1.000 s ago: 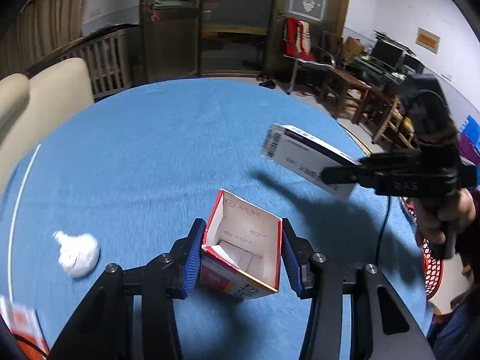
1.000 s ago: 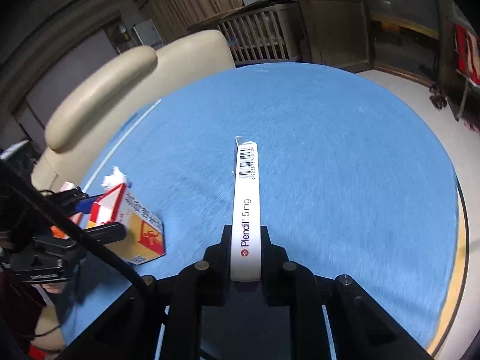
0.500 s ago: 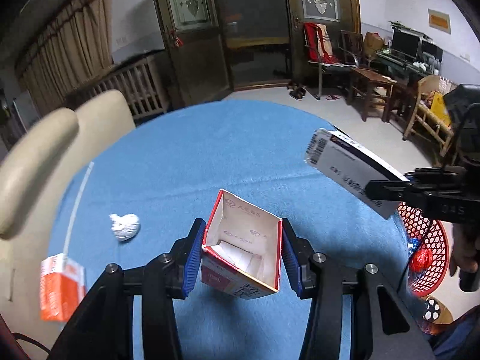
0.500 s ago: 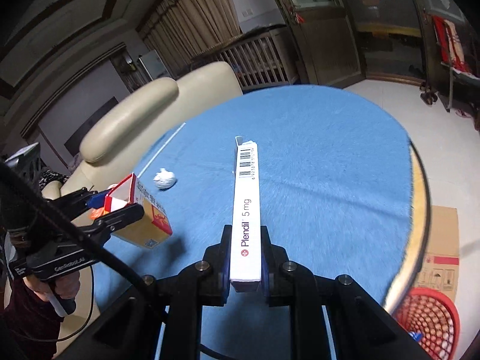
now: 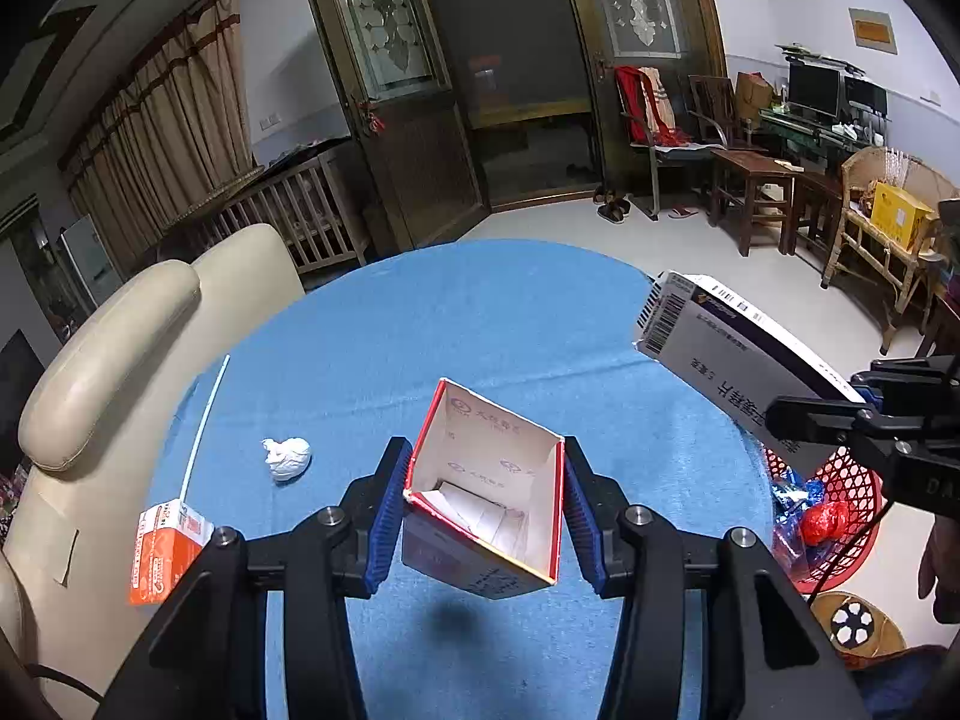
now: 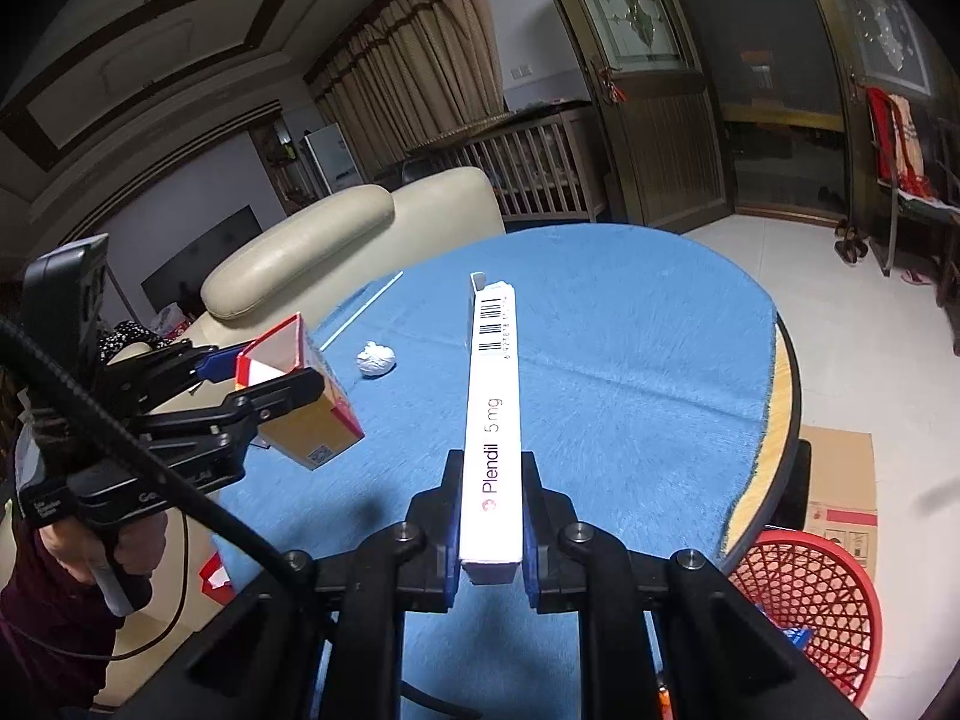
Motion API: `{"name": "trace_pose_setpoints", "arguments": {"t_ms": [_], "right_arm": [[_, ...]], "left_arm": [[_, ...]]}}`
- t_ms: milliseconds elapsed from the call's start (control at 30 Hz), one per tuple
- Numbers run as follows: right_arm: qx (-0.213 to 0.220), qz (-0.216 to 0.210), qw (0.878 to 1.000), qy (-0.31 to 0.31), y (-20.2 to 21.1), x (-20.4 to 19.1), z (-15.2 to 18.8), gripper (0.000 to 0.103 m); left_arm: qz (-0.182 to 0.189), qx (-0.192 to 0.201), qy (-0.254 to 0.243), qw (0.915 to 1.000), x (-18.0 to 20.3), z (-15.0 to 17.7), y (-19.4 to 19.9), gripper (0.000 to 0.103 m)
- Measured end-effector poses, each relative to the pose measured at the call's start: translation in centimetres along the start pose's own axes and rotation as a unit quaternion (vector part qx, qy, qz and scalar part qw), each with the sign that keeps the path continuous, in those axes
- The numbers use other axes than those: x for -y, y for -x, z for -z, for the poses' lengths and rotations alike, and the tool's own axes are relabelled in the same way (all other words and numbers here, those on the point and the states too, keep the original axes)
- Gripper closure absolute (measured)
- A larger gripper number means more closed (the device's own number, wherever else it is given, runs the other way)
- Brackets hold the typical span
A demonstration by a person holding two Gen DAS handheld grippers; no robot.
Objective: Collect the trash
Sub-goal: 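Carry both held boxes over the red basket with both grippers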
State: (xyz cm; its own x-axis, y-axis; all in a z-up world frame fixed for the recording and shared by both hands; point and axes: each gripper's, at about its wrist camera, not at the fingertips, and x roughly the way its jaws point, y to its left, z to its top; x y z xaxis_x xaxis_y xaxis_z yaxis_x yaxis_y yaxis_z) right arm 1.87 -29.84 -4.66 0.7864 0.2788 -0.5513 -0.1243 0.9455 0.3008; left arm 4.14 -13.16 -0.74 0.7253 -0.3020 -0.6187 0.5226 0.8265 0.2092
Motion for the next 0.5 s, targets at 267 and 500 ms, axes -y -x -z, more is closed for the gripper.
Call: {"name": "trace_pose_setpoints", "arguments": {"t_ms": [267,500], "right_arm": [[0.019,0.003,1.0,0.007,2.7,0.0,0.9,0.087],[0.032,0.012,0.999,0.026,4.5,-0.5,1.5,0.087]], "left_arm": [[-0.01,0.008,-0.006,0.9999,1.7,-0.2,1.0,0.053],[-0.008,0.008,-0.011,0.9999,3.2,-0.3,1.1,0.053]]}}
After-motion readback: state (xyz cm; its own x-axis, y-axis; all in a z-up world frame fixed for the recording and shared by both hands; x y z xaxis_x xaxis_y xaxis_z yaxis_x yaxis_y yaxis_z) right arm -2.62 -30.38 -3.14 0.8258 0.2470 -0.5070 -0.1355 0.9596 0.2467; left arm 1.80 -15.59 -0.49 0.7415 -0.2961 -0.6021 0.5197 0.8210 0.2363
